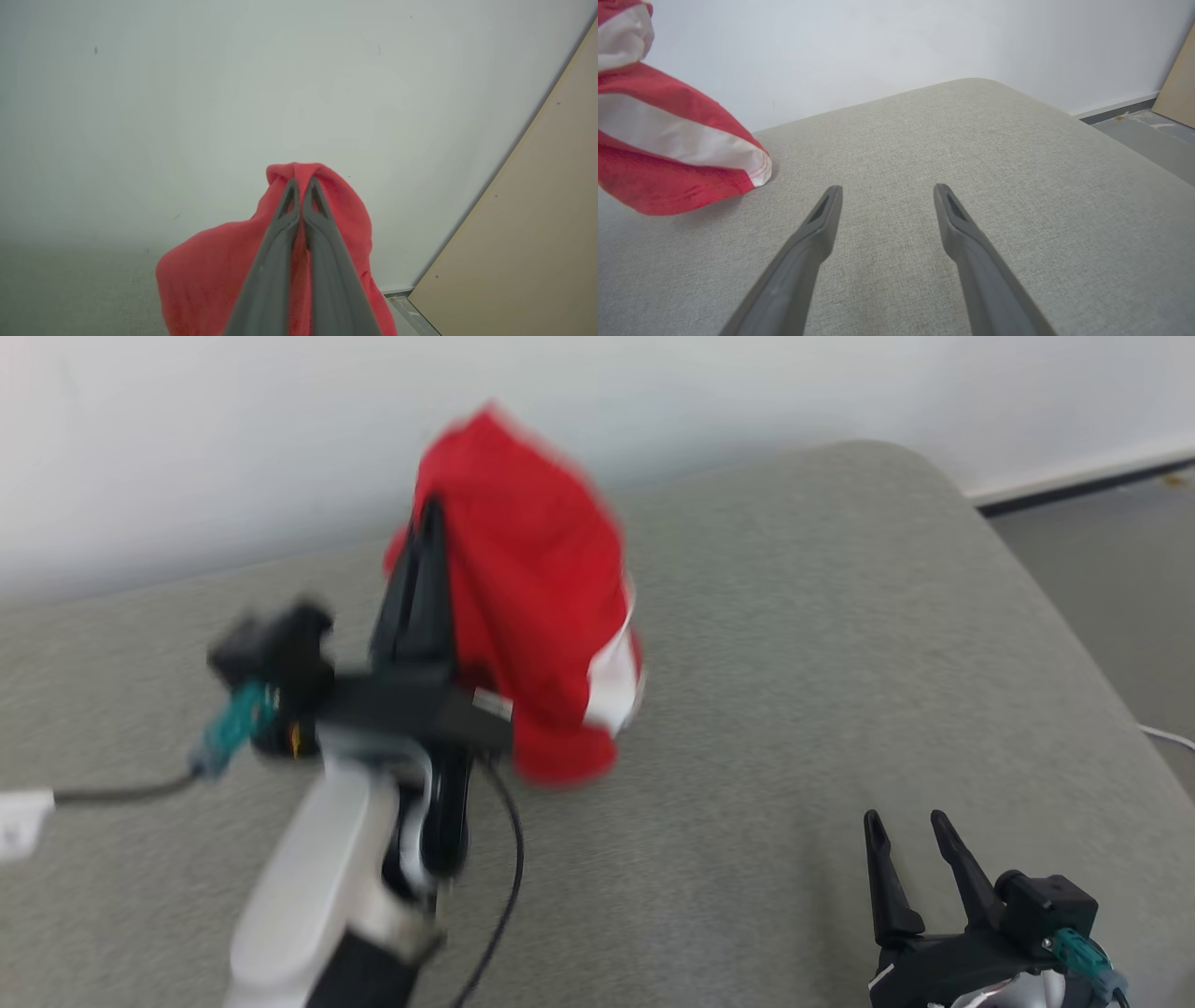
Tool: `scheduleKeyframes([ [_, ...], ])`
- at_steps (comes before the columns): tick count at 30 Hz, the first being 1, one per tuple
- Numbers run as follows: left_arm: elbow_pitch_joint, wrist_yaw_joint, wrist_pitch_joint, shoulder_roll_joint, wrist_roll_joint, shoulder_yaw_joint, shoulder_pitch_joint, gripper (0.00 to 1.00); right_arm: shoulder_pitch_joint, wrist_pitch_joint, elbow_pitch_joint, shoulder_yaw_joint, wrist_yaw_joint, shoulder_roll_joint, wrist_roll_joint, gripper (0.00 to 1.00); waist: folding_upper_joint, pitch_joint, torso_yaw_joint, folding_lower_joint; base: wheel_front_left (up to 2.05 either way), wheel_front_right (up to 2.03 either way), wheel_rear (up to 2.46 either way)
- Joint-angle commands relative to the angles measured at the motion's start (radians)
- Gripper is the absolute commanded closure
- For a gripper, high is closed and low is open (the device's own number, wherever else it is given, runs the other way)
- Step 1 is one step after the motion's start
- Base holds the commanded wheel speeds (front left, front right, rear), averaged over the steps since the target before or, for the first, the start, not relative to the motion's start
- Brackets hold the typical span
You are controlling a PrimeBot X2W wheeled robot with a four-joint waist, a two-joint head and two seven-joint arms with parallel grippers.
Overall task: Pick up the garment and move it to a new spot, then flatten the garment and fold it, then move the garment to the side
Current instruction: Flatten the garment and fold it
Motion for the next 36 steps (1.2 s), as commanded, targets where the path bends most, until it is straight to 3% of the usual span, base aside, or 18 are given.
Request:
scheduleKeyframes([
  [1, -0.018, 0.018, -0.008, 0.0, -0.05, 0.006, 0.095, 1.0, 0.01, 0.004, -0.008, -0.003, -0.002, -0.001, -0.01, 0.0, -0.0001, -0.01, 0.095, 0.0001, 0.0, 0.0, 0.0],
  [7, -0.003, 0.045, -0.012, 0.0, -0.136, 0.042, 0.32, 1.0, 0.003, 0.016, -0.027, -0.001, -0.002, 0.0, -0.017, 0.0, -0.0001, -0.002, 0.201, 0.0001, 0.0, 0.0, 0.0],
  [8, 0.001, 0.047, -0.011, -0.001, -0.139, 0.051, 0.349, 0.93, -0.001, 0.016, -0.027, 0.003, -0.002, -0.001, -0.018, 0.0, -0.0001, -0.002, 0.214, 0.0001, 0.0, 0.0, 0.0],
  [9, 0.005, 0.048, -0.011, -0.001, -0.141, 0.055, 0.373, 0.62, -0.002, 0.017, -0.029, 0.002, -0.002, -0.001, -0.018, 0.0, -0.0001, -0.004, 0.227, 0.0001, 0.0, 0.0, 0.0],
  [10, 0.007, 0.05, -0.011, 0.0, -0.137, 0.066, 0.393, 0.0, -0.002, 0.02, -0.031, 0.008, -0.002, -0.001, -0.017, 0.0, -0.0001, -0.006, 0.236, 0.0001, 0.0, 0.0, 0.0],
  [14, 0.011, 0.066, -0.011, 0.001, -0.092, 0.092, 0.447, 0.0, 0.004, 0.024, -0.031, 0.012, -0.002, -0.001, -0.012, 0.0, -0.0001, -0.015, 0.261, 0.0001, 0.0, 0.0, 0.0],
  [18, -0.023, 0.106, -0.011, 0.053, 0.028, 0.098, 0.466, 0.0, 0.011, 0.025, -0.03, 0.014, -0.002, -0.001, -0.008, 0.0, -0.0001, -0.022, 0.264, 0.0001, 0.0, 0.0, 0.0],
  [22, -0.054, 0.089, 0.016, 0.092, 0.098, 0.04, 0.413, 0.0, 0.01, 0.023, -0.026, 0.014, -0.002, -0.001, -0.009, 0.0, -0.0001, -0.023, 0.256, 0.0001, 0.0, 0.0, 0.0],
  [26, -0.071, 0.047, 0.155, 0.132, 0.179, -0.076, 0.305, 0.0, 0.001, 0.02, -0.028, 0.026, -0.002, -0.001, -0.001, 0.0, -0.0001, -0.017, 0.226, 0.0001, 0.0, 0.0, 0.0],
  [30, -0.023, 0.01, 0.308, 0.116, 0.225, -0.172, 0.18, 0.0, -0.012, 0.014, -0.021, 0.032, -0.002, -0.001, 0.013, 0.0, -0.0001, -0.001, 0.175, 0.0001, 0.0, 0.0, 0.0],
  [36, 0.141, 0.015, 0.492, 0.123, 0.292, -0.245, 0.039, 0.0, -0.027, -0.005, 0.002, 0.049, -0.002, -0.001, 0.035, 0.0, -0.0001, 0.032, 0.072, 0.0001, 0.0, 0.0, 0.0],
])
